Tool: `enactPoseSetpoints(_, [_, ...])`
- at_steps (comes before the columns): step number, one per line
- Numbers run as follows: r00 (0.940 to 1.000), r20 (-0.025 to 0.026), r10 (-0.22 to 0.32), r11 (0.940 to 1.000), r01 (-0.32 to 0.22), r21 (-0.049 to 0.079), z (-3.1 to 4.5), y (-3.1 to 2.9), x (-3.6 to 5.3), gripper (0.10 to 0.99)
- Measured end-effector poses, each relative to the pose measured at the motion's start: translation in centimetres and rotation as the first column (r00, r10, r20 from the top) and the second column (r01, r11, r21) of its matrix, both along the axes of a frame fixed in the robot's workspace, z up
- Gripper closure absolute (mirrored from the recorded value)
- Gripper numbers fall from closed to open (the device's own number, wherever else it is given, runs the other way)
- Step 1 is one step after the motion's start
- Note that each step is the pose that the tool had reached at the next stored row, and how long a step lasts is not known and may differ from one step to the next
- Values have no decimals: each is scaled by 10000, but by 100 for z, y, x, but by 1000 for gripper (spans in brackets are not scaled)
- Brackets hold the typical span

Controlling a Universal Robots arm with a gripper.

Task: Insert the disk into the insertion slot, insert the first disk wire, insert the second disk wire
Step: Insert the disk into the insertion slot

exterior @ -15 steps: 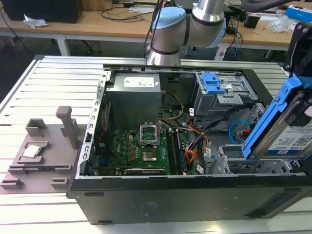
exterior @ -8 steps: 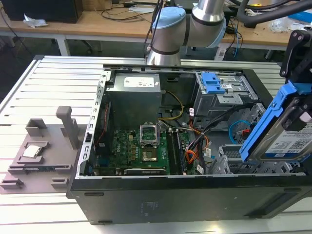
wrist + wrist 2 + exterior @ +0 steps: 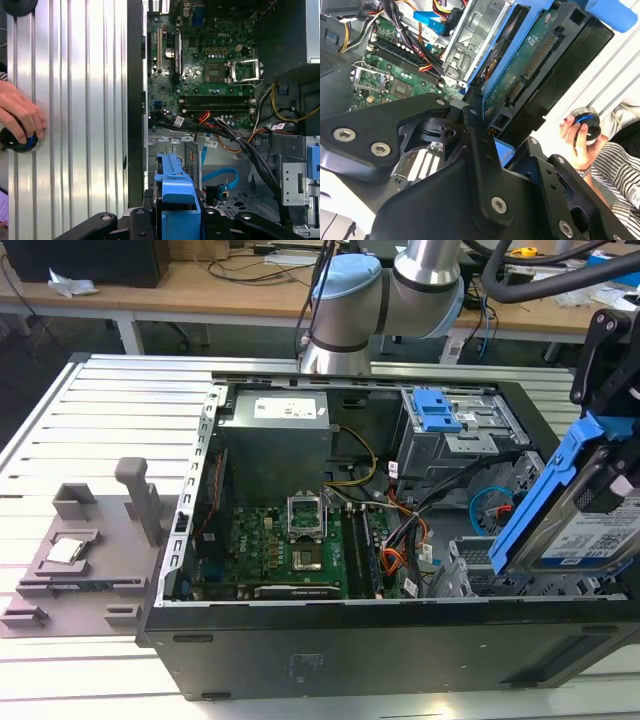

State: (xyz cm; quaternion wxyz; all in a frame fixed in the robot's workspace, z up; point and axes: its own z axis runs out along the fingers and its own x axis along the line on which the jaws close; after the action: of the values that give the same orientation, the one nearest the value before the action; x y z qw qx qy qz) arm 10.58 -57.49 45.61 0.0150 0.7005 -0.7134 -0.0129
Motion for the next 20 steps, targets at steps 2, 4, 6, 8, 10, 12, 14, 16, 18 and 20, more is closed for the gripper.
enactPoseSetpoints(2, [10000, 1, 0, 10000, 0, 0, -10, 0, 0, 722])
enactPoseSetpoints(4, [10000, 0, 0, 10000, 0, -1, -20, 0, -1, 722])
enactPoseSetpoints(6, [10000, 0, 0, 10000, 0, 0, -33, 0, -2, 722])
enactPoseSetpoints(8, [10000, 0, -1, 10000, 1, 0, -53, 0, -5, 722])
enactPoseSetpoints(10, [10000, 0, -1, 10000, 1, 0, -70, 0, -10, 722])
enactPoseSetpoints(12, [10000, 0, 0, 10000, 0, 2, -87, 7, -31, 722])
enactPoseSetpoints(14, [10000, 1, 0, 10000, 0, 12, -92, 50, -51, 722])
enactPoseSetpoints(16, [10000, 1, 0, 10000, 0, 36, -96, 89, -69, 722])
enactPoseSetpoints(18, [10000, 1, 0, 9999, 0, 139, -108, 143, -94, 722])
enactPoseSetpoints(20, [10000, 1, 0, 9997, 0, 254, -129, 184, -105, 722])
